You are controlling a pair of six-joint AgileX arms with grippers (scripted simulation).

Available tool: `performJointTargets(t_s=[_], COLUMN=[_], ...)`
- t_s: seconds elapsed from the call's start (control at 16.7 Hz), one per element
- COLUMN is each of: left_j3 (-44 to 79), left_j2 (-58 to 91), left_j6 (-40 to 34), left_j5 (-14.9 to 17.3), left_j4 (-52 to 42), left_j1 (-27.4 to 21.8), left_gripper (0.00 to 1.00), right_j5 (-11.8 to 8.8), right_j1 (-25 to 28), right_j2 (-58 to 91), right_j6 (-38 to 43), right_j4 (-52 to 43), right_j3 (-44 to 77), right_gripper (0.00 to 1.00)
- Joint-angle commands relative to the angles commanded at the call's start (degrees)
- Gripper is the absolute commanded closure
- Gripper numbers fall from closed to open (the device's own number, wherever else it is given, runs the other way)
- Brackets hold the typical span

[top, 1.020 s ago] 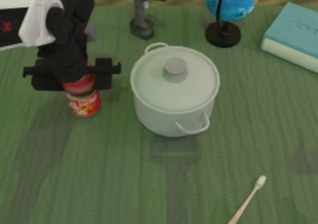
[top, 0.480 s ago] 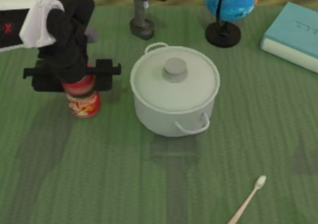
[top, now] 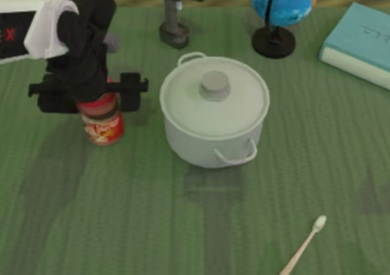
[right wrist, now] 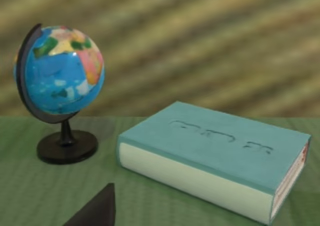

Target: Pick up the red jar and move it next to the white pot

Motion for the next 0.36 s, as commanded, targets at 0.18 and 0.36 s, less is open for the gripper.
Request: performJointTargets(t_s=[0.18,0.36], left_j3=[0.0,0.0], left_j2=[0.0,0.0], left_j6=[0.0,0.0], left_j5=[0.0,0.0], left_j4=[0.0,0.0], left_j1=[0.0,0.0], left_gripper=[0.00,0.00], right_j5=[0.0,0.0], right_j1=[0.0,0.0], right_j2=[0.0,0.0], right_j6=[0.0,0.0], right_j4=[0.0,0.0], right_j3=[0.0,0.0], right_gripper=[0.00,0.00])
